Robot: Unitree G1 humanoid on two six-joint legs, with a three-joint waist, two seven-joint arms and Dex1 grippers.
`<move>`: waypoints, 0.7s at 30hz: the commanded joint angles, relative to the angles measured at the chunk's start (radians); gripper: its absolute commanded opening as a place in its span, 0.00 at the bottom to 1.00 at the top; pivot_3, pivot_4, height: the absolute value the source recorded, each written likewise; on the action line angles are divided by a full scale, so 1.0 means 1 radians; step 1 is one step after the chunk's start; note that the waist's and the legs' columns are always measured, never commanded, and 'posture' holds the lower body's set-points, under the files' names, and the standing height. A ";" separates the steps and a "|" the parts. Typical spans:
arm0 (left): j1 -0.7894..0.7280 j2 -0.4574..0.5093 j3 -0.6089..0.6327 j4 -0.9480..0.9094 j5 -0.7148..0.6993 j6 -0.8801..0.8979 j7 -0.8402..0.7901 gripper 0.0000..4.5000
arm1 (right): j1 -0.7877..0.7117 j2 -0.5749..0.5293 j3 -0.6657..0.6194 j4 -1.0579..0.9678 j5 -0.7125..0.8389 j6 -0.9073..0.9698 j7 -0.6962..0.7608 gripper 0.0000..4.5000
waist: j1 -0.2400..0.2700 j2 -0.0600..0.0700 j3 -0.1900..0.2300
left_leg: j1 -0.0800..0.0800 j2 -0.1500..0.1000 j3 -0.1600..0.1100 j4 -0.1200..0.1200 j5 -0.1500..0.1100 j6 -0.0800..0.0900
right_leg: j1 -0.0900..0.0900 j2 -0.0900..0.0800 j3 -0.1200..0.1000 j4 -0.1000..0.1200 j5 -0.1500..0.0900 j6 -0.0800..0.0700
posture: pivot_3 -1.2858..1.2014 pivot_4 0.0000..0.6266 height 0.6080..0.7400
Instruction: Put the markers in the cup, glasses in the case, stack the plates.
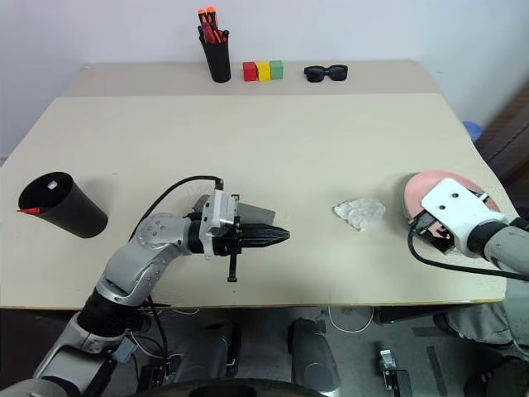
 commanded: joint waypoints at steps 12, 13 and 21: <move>0.023 0.044 0.065 -0.059 -0.002 0.004 0.071 0.00 | -0.148 0.082 0.325 0.156 -0.013 -0.081 -0.104 0.82 | 0.002 -0.001 0.000 | -0.001 0.000 0.000 0.000 0.000 0.000 | 0.000 -0.001 0.000 -0.001 0.000 0.000 | 0.52 0.24 1.00; 0.026 0.046 0.067 -0.063 -0.004 0.007 0.075 0.00 | -0.150 0.084 0.328 0.160 -0.011 -0.083 -0.107 0.75 | 0.001 -0.001 0.000 | -0.001 0.000 0.000 0.000 0.000 0.000 | -0.001 -0.001 0.000 -0.001 0.000 0.000 | 0.52 0.24 1.00; 0.022 0.049 0.069 -0.079 -0.013 0.030 0.087 0.00 | -0.140 0.056 0.284 0.098 -0.032 -0.078 -0.138 0.00 | 0.000 -0.001 0.000 | -0.001 0.000 0.000 -0.001 0.000 0.000 | -0.001 0.000 0.000 -0.001 0.000 0.000 | 0.52 0.24 1.00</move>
